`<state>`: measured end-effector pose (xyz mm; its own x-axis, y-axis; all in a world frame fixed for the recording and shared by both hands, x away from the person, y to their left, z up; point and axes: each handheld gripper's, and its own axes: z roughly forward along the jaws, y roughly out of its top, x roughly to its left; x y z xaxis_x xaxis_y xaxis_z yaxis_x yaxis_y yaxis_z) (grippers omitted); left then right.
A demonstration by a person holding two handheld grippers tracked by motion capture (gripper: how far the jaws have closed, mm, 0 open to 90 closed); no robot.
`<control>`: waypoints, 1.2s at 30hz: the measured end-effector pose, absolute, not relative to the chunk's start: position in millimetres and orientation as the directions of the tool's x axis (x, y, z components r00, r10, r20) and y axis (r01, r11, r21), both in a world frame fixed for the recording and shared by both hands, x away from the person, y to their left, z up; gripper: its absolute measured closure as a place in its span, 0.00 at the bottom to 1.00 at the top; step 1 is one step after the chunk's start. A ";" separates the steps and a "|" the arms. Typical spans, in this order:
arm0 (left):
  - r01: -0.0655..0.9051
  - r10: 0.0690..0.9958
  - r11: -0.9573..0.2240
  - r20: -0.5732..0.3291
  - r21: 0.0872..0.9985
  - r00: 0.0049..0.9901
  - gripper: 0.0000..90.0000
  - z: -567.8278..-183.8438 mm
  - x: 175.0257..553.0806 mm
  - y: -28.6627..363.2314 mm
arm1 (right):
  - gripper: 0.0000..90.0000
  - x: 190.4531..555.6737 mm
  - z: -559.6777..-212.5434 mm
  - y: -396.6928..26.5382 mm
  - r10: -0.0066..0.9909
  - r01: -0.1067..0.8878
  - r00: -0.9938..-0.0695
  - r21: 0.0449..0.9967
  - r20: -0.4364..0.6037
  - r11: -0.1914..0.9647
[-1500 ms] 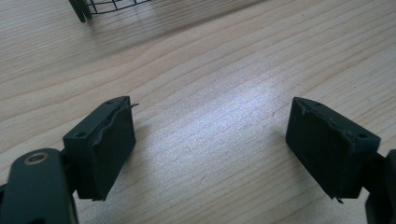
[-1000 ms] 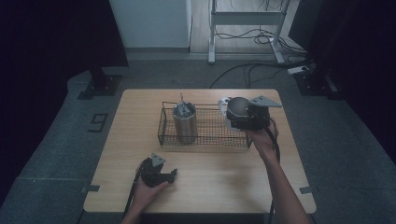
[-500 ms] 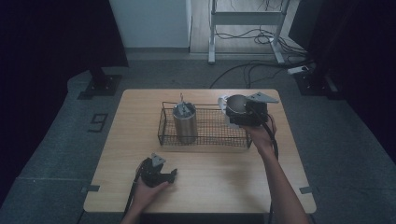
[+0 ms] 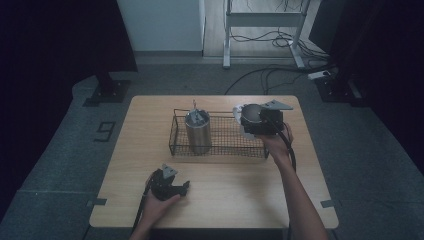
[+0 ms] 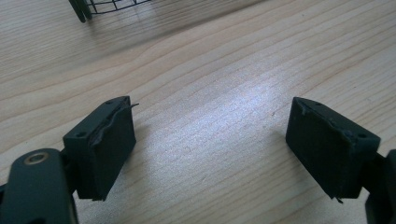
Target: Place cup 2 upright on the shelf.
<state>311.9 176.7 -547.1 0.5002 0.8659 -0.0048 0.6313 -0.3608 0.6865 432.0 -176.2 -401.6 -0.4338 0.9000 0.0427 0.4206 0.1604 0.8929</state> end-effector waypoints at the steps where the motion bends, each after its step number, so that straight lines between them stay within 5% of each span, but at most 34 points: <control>1: 0.631 0.866 -0.361 -0.005 0.687 0.500 0.18 -547.2 311.9 176.7 | 0.07 432.8 -402.8 -175.7 0.901 0.423 -0.432 0.891 0.041 0.162; 36: 0.632 0.866 -0.361 -0.004 0.686 0.500 0.18 -547.1 311.9 176.7 | 0.07 447.2 -447.7 -172.3 0.905 0.506 -0.420 0.846 0.071 0.169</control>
